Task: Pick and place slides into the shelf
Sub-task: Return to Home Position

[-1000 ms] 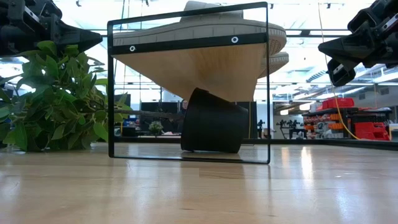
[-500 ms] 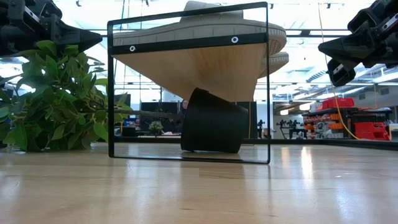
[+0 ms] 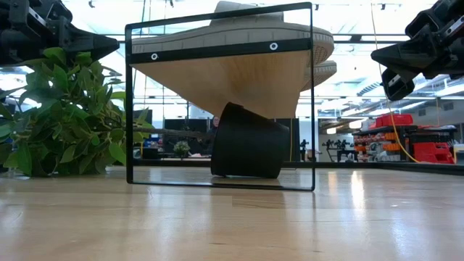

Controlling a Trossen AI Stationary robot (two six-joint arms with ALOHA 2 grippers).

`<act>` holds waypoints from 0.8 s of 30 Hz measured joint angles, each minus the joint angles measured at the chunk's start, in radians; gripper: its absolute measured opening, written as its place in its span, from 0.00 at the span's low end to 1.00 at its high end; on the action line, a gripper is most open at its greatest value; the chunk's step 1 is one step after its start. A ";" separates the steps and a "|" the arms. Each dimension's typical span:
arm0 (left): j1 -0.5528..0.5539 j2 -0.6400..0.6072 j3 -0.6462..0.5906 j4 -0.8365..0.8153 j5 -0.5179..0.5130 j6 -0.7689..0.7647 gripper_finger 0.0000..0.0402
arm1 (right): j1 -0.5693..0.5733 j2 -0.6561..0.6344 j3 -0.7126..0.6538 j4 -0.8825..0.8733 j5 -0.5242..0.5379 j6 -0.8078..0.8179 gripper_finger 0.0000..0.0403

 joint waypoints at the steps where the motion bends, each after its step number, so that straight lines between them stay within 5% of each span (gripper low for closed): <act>1: 0.000 0.000 0.000 0.000 0.000 0.000 0.09 | 0.000 0.000 0.000 0.000 0.000 0.000 0.03; 24: 0.000 0.000 0.000 0.000 0.000 0.000 0.09 | 0.000 0.000 0.000 0.000 0.000 0.000 0.03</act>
